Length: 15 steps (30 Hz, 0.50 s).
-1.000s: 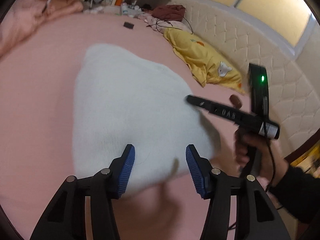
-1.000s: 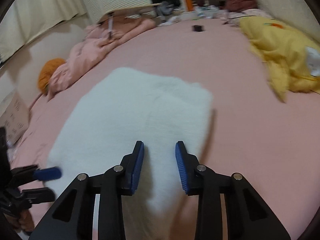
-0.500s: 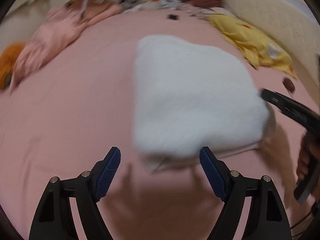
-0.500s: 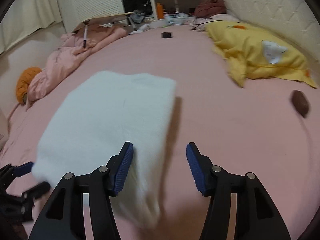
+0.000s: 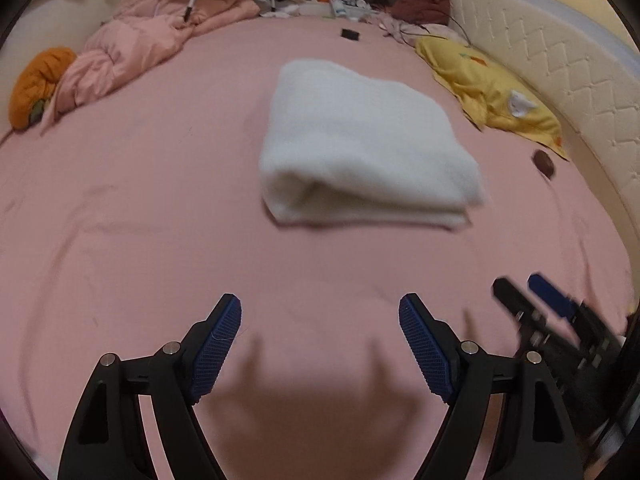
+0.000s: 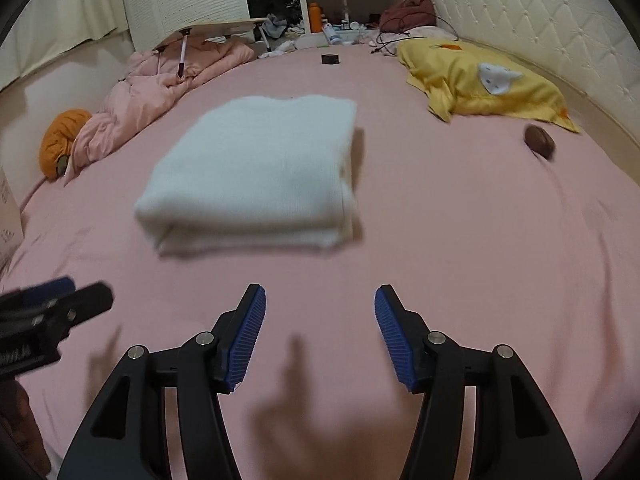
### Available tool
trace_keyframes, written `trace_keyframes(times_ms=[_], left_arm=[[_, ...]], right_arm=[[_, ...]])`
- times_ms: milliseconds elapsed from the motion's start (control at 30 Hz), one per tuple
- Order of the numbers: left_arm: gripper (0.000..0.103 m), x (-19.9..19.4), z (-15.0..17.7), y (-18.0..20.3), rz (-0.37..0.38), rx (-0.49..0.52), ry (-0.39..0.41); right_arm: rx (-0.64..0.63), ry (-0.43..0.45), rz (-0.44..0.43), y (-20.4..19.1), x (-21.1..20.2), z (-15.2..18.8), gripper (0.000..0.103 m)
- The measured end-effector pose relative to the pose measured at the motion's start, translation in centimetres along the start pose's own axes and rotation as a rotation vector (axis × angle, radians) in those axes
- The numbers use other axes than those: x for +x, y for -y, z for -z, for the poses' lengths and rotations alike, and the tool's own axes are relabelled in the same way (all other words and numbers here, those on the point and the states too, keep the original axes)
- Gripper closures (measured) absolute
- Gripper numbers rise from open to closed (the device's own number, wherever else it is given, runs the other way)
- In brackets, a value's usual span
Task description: Fold clothes
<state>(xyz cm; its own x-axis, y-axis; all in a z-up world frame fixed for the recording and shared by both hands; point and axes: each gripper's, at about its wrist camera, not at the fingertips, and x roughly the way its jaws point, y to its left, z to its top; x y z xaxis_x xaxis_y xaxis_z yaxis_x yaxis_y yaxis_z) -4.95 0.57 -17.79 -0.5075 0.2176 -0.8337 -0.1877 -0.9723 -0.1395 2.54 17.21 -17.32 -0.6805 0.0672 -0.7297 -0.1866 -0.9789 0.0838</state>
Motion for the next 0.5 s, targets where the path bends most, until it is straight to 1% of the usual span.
trace_keyframes(times_ms=[67,133,200,267,367,500], left_arm=[[0.022,-0.7,1.3,0.8,-0.020,0.004,0.016],[0.022,-1.5,2.7,1.7,-0.076,0.038,0.038],[0.022,-2.2,3.5,2.1,-0.090,0.062,0.043],[0.022,-2.8,3.7,2.2,-0.095,0.059,0.059],[0.022,-3.5,4.0,2.4,-0.109,0.057,0.069],[0.022,-4.6,4.5,3.0,-0.156,0.079,0.112]], right_arm=[[-0.030,0.019,-0.007,-0.5,-1.1,0.9,0.045],[-0.065,0.015,-0.017,-1.0,-1.7,0.7,0.045],[-0.071,0.037,-0.026,-1.1,-2.5,0.6,0.045],[-0.065,0.055,-0.037,-1.0,-3.1,0.8,0.045],[-0.070,0.052,-0.035,-0.9,-3.6,1.1,0.045],[-0.057,0.066,-0.041,-0.5,-4.3,1.4,0.045]])
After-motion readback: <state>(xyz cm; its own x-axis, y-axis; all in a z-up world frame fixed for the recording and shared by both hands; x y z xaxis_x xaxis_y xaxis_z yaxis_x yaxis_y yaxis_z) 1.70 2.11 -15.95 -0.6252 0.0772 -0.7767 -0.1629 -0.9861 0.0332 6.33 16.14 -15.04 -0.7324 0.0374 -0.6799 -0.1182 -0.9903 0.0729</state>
